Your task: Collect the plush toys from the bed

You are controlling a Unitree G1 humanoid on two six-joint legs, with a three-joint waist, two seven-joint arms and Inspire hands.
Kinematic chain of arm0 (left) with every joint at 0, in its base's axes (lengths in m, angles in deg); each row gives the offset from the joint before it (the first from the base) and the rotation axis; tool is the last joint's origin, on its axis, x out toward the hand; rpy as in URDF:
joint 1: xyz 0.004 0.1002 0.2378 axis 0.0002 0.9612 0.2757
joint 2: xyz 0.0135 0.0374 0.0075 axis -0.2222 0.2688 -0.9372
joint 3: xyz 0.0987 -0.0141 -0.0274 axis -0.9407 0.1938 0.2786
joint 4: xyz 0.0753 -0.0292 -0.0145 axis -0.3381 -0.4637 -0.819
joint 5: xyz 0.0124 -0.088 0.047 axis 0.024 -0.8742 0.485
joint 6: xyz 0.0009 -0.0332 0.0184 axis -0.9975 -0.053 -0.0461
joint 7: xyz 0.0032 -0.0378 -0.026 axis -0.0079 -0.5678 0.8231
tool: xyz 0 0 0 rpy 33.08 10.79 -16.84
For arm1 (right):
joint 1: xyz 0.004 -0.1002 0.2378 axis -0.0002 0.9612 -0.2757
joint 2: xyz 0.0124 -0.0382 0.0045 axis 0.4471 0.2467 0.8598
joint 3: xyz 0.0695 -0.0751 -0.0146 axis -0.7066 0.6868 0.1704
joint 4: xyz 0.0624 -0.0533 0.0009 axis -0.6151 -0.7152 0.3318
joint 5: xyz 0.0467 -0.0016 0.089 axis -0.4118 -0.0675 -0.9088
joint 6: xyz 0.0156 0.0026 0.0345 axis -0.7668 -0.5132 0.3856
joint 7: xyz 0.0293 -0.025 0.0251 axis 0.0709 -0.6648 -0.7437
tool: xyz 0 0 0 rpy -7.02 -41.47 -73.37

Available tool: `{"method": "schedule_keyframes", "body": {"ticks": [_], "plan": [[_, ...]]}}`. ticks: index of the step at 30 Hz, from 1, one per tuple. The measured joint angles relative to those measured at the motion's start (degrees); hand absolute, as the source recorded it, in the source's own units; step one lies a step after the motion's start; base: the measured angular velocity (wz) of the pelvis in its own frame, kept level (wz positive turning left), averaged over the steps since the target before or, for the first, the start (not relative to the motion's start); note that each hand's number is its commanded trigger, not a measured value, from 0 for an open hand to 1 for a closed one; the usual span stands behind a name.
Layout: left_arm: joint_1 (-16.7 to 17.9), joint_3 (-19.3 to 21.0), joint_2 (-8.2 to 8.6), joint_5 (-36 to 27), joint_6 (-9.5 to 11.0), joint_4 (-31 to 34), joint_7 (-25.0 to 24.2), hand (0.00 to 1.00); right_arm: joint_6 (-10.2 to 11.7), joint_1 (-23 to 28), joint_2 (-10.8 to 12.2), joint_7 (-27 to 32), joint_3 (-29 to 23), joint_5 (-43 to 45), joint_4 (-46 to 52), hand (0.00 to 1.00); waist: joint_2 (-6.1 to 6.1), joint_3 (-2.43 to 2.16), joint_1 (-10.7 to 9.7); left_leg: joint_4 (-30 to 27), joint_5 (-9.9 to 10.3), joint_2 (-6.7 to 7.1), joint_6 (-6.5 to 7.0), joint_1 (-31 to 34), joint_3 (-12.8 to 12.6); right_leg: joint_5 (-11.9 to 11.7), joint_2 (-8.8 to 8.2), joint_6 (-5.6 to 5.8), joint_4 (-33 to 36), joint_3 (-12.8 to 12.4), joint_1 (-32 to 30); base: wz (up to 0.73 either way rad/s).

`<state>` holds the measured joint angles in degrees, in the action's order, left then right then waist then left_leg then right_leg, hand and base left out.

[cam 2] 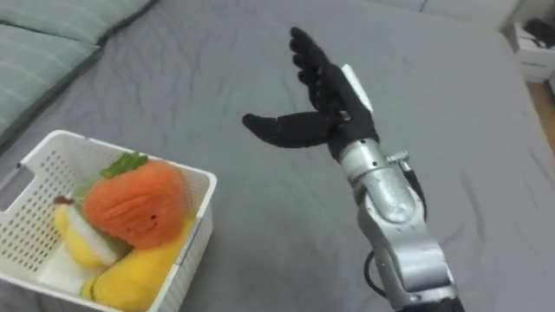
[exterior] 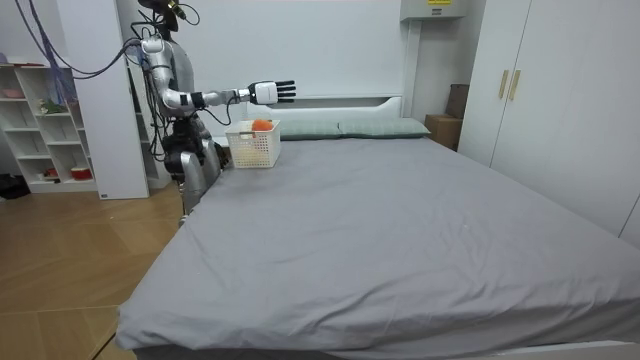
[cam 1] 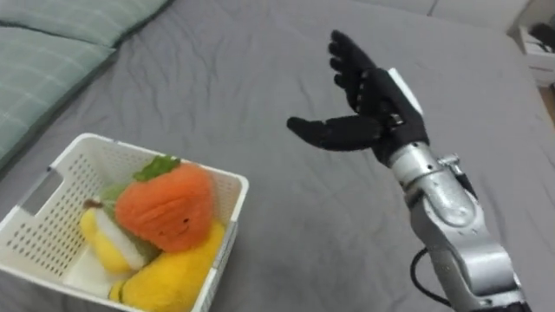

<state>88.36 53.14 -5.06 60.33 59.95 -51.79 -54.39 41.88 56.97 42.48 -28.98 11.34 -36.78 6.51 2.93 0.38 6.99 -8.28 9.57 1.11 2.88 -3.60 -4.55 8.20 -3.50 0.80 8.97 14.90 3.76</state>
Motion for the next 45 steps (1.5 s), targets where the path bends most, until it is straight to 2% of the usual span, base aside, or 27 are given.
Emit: {"method": "schedule_keyframes", "body": {"ticks": [2, 5, 10, 12, 14, 19, 24, 27, 29, 33, 35, 38, 42, 45], "plan": [[0.8, 0.6, 0.08, -0.1, 0.0, 0.0, 0.4, 0.0, 0.6, 2.1, 0.0, 2.3, -4.9, -4.5, -0.5, 0.0, -0.33, 0.19, -2.0, 0.1, 0.1, -0.33, -0.05, -0.1, -0.6, -0.1, 0.28, -0.11, 0.8, -0.7, -0.7, -0.19], [2.0, 0.5, 0.1, -1.3, 0.0, -0.2, 1.3, 0.0, 2.2, 3.4, -0.3, 4.7, -8.9, -7.4, -2.8, 0.0, -0.78, 0.4, -4.2, 0.0, 0.2, -0.57, -0.12, -0.1, -1.6, -0.2, 0.63, -0.38, 0.8, -1.7, -1.0, -0.19], [3.2, 1.6, 0.1, -3.4, 0.0, -0.4, 1.8, 0.0, 2.2, 6.3, -0.3, 8.4, -12.1, -12.5, -4.9, 0.0, -1.06, 0.33, -6.8, -0.1, 0.3, -0.82, -0.25, 0.1, -3.2, -0.3, 1.11, -0.54, 1.0, -3.3, -1.9, -0.15], [3.7, 1.6, 0.07, -3.4, 0.0, -0.4, 1.9, 0.0, 2.2, 7.3, -0.3, 10.5, -13.2, -14.9, -5.2, 0.0, -1.04, 0.32, -7.1, 0.0, 0.3, -0.91, -0.3, -0.1, -3.6, -0.4, 1.32, -0.55, 0.9, -3.8, -1.9, -0.08], [4.6, 1.6, 0.07, -3.4, 0.0, -0.3, 2.5, 0.0, 2.6, 7.9, -0.3, 12.1, -14.2, -15.5, -7.4, 0.0, -0.97, 0.27, -8.6, 0.0, 0.4, -1.0, -0.35, -0.2, -3.6, -0.4, 1.43, -0.58, 0.7, -3.9, -2.0, 0.0], [4.8, 3.1, 0.08, -3.4, -0.1, -0.9, 3.1, 0.0, 3.4, 11.9, -0.3, 16.7, -18.0, -17.3, -11.9, 0.0, -1.13, 0.17, -9.0, 0.0, 0.6, -1.46, -0.63, -0.3, -4.5, -0.6, 1.7, -0.87, 0.8, -4.9, -2.5, -0.12], [5.6, 5.1, 0.12, -3.3, -0.1, -1.2, 2.8, 0.0, 5.0, 15.6, -0.2, 19.0, -20.7, -15.8, -23.1, 0.0, -1.2, -0.04, -9.8, 0.0, 0.8, -1.72, -0.97, -1.6, -4.8, -0.3, 1.85, -1.05, 0.7, -5.3, -1.4, -0.03], [5.6, 5.4, 0.12, -3.3, -0.1, -1.6, 2.8, 0.0, 5.6, 17.6, 0.0, 19.0, -21.0, -13.7, -34.9, 0.0, -1.23, -0.04, -9.9, -0.4, 1.0, -1.74, -1.1, -1.8, -4.8, 0.1, 1.91, -1.14, 1.0, -5.9, -1.4, -0.03], [5.9, 5.7, 0.12, -3.3, -0.1, -1.8, 2.7, 0.0, 5.5, 19.2, 0.0, 17.9, -20.9, -13.3, -46.8, 0.0, -1.24, -0.04, -9.8, -0.3, 1.0, -1.82, -1.2, -2.2, -5.3, 0.7, 1.93, -1.22, 1.9, -6.4, -1.6, -0.09], [6.2, 6.3, 0.1, -2.7, 0.0, -2.9, 2.6, 0.0, 5.3, 23.3, 0.0, 15.3, -20.7, -11.4, -61.4, 0.0, -1.49, -0.41, -10.0, -0.1, 1.1, -1.87, -1.26, -2.2, -5.3, 0.8, 1.97, -1.31, 2.0, -6.4, -1.7, -0.02], [6.5, 7.3, 0.07, -2.1, 1.0, -4.9, 2.7, 0.0, 3.9, 24.6, 0.1, 13.0, -19.7, -8.2, -69.9, 0.0, -1.6, -0.35, -10.1, 0.2, 1.4, -1.92, -1.56, -2.4, -5.6, 1.5, 1.98, -1.45, 3.0, -6.7, -1.9, -0.08], [6.4, 7.3, 0.04, -1.6, 1.2, -5.6, 3.4, 0.0, 1.1, 25.9, 0.5, 11.0, -17.1, -1.1, -75.0, 0.0, -1.62, -0.32, -10.3, 0.5, 1.7, -1.9, -1.83, -3.2, -5.8, 2.1, 1.96, -1.49, 3.9, -6.9, -1.7, -0.08], [5.9, 7.2, 0.07, -0.8, 1.1, -6.6, 4.0, 0.0, -1.0, 24.5, 1.0, 9.6, -14.5, 6.3, -75.1, 0.0, -1.85, -0.22, -9.7, 0.4, 1.6, -2.01, -1.84, -3.8, -6.3, 1.7, 1.98, -1.6, 3.7, -7.0, -1.3, -0.08], [5.7, 6.9, 0.08, 1.8, 0.7, -6.8, 4.0, 0.0, -2.8, 21.4, 1.5, 8.9, -11.2, 13.5, -74.8, 0.0, -1.91, -0.23, -9.3, 0.4, 1.7, -2.0, -1.83, -4.2, -6.2, 1.7, 1.98, -1.59, 3.6, -6.9, -0.8, 0.0]]}}
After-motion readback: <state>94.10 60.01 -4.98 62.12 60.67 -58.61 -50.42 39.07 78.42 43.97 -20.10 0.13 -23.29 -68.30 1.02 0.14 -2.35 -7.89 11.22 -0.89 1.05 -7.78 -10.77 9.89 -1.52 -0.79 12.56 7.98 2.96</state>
